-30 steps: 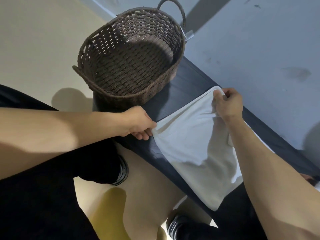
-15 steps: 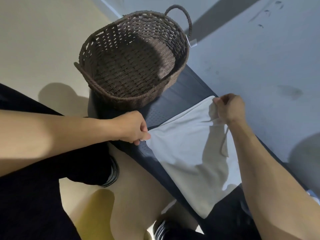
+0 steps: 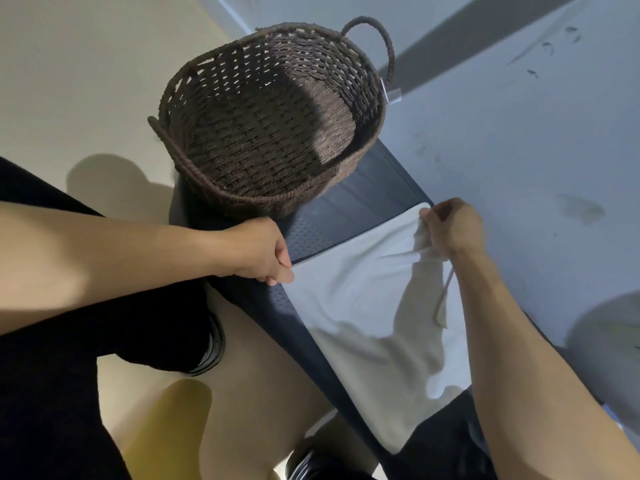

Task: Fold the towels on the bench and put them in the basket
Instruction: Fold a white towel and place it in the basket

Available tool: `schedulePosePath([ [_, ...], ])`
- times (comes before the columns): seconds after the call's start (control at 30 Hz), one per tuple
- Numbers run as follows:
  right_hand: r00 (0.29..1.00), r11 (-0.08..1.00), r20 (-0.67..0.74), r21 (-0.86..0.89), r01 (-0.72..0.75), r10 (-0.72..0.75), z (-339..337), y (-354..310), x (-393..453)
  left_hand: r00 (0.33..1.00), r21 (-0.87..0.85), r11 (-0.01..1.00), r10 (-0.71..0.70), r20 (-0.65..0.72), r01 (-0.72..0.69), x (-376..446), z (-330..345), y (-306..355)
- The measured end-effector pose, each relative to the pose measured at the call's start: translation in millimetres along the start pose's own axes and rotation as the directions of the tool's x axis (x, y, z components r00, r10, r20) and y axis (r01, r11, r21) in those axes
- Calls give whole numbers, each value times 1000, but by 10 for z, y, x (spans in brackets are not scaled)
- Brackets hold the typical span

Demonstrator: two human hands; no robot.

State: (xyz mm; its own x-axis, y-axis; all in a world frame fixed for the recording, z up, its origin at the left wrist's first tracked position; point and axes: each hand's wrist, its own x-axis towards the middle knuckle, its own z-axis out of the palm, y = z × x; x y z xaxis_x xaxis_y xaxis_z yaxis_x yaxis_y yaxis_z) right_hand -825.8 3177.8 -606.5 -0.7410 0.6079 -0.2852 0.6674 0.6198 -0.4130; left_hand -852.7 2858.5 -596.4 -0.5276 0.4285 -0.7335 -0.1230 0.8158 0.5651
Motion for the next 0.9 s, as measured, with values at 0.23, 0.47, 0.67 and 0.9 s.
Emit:
schedulePosePath([
  [0.23, 997, 993, 27, 88, -81, 79, 41, 10, 29, 995, -140, 985, -90, 47, 95, 45, 17, 15],
  [0.47, 999, 1000, 35, 25, 8, -9, 66, -212, 80, 982, 195, 977, -122, 146, 93, -71, -71, 172],
  [0.67, 998, 991, -45, 122, 47, -42, 258, -380, -62, 999, 615, 788, 11, 44, -36, -160, -134, 120],
  [0.9, 1000, 992, -13, -121, -22, 21, -501, 169, -849, 917, 644, 677, 384, 106, -357, -79, 85, 300],
])
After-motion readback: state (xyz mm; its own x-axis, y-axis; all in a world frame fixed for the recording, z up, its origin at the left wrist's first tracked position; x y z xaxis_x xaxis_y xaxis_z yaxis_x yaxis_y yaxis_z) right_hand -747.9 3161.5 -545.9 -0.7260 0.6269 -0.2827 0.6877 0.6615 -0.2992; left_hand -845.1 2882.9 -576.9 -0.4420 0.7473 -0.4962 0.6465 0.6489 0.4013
